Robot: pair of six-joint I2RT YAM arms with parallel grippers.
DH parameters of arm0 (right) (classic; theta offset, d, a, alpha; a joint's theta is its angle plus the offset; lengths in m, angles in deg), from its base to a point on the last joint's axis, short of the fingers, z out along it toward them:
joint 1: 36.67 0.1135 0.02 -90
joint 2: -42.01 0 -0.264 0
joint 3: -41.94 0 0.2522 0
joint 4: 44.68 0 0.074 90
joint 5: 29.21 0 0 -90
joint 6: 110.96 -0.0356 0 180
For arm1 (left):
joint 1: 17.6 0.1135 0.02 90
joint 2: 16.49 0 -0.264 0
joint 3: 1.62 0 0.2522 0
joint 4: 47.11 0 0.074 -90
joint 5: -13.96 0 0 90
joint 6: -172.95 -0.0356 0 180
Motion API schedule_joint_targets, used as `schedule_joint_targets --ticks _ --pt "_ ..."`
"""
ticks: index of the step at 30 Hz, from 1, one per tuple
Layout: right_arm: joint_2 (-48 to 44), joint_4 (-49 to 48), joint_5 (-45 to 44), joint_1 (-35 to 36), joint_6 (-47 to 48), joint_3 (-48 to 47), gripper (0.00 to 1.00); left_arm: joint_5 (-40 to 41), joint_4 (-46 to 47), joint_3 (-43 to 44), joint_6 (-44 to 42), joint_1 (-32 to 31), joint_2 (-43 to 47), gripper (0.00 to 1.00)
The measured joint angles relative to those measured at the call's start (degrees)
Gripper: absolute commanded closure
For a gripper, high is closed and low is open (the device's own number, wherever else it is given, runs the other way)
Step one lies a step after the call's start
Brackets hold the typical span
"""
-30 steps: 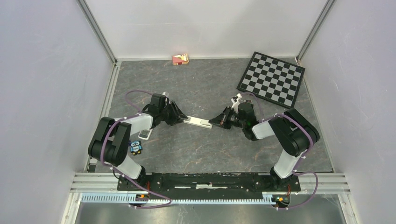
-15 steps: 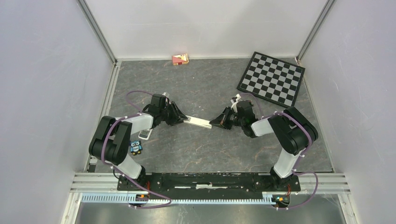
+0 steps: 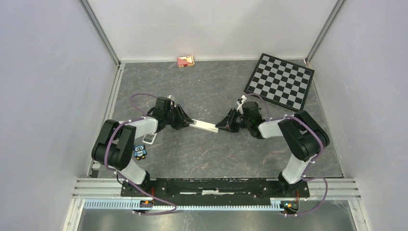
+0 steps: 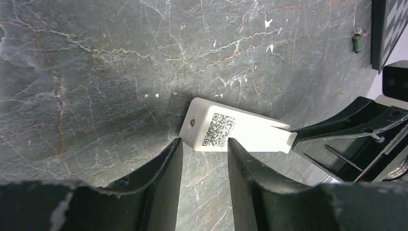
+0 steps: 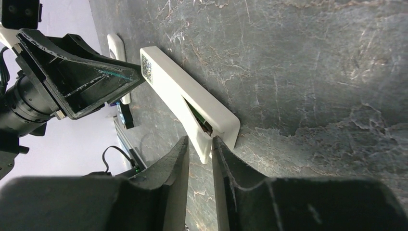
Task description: Load the batteries into the remote control
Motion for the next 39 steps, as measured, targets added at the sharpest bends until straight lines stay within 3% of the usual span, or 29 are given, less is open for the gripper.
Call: schedule_joint_targets --ticks 10,13,15,22,32,39 --pt "-2.67 5.33 -1.49 0.0 2.56 -0.09 0.7 1.01 -0.85 0.0 -0.11 0.0 0.0 0.53" --pt "-3.32 7.21 -2.4 0.0 3.76 -0.15 0.49 1.14 -1.36 0.0 -0.15 0.0 0.0 0.52" --pt "-3.91 8.39 -3.08 0.0 4.74 -0.17 0.41 1.16 -1.49 0.0 -0.42 0.0 0.0 0.51" --pt "-3.96 8.22 -3.39 0.13 6.4 -0.55 0.34 1.07 -1.7 0.0 -0.98 0.0 0.0 0.45" --pt "-1.07 6.58 -3.91 2.27 7.06 -2.73 0.44 -0.5 -0.92 0.02 -0.98 0.0 -0.66 0.5" --pt "-0.28 6.71 -5.49 2.4 7.43 -2.67 0.65 -2.12 -0.83 0.02 -0.98 0.0 -1.2 0.52"
